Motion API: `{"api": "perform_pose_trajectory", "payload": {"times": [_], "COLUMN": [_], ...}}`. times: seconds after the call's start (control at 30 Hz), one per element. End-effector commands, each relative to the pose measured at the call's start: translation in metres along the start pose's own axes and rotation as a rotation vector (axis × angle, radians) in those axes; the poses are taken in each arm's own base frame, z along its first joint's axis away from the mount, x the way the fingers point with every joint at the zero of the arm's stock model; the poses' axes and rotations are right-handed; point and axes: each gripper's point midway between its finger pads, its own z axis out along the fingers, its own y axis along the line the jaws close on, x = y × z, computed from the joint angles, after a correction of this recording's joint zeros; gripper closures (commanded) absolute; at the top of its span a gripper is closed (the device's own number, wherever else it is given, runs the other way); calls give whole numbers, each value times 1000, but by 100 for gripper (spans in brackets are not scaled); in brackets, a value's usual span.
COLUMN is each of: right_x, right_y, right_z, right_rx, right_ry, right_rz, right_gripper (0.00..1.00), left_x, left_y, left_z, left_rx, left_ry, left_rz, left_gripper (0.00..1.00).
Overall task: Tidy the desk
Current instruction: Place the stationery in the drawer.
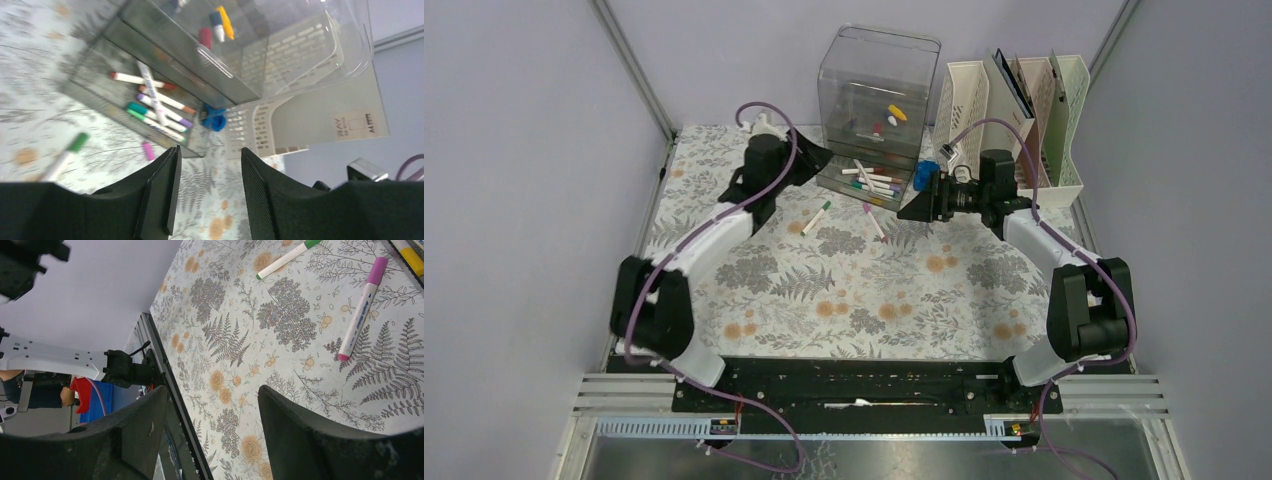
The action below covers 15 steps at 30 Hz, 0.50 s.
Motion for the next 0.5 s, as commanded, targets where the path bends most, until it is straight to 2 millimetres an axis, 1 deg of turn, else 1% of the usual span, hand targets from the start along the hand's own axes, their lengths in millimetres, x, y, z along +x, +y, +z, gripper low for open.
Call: {"api": "perform_pose_trajectory", "payload": {"times": [0.0,0.1,0.13,0.17,0.23,0.27,0.33,0.4,0.43,0.47], "right_x": [-18,-19,-19,-19,-16,-16,-15,-14,-14,-13], "right_y": [17,18,17,17,16,16,17,16,16,15], "right_z": [-5,-5,-5,-5,-5,-5,-5,-5,-5,-5], "right_rx": [-32,-33,-33,-33,-32,-32,-32,-31,-31,-30], "right_ry": [-32,-32,-32,-31,-29,-28,-28,-28,-26,-25], "right_rz": [-69,-72,-72,-70,-66,-65,-65,-63,-61,-58], "right_gripper": [27,27,27,27,27,27,27,27,27,27], "left_x": [-12,-15,-16,-11,-13,-10,-1,12,18,24], "left_y": [70,89,93,103,108,111,108,112,111,117], "left_z": [-50,-73,-77,-81,-82,-80,-73,-63,-57,-52], "left_rx": [-278,-351,-351,-366,-366,-355,-291,-273,-250,-263], "left_ry": [-80,-108,-119,-110,-129,-104,-28,44,85,125], "left_rz": [322,409,431,445,423,422,444,457,467,467], "left_gripper": [43,23,14,3,1,1,1,2,2,2]}}
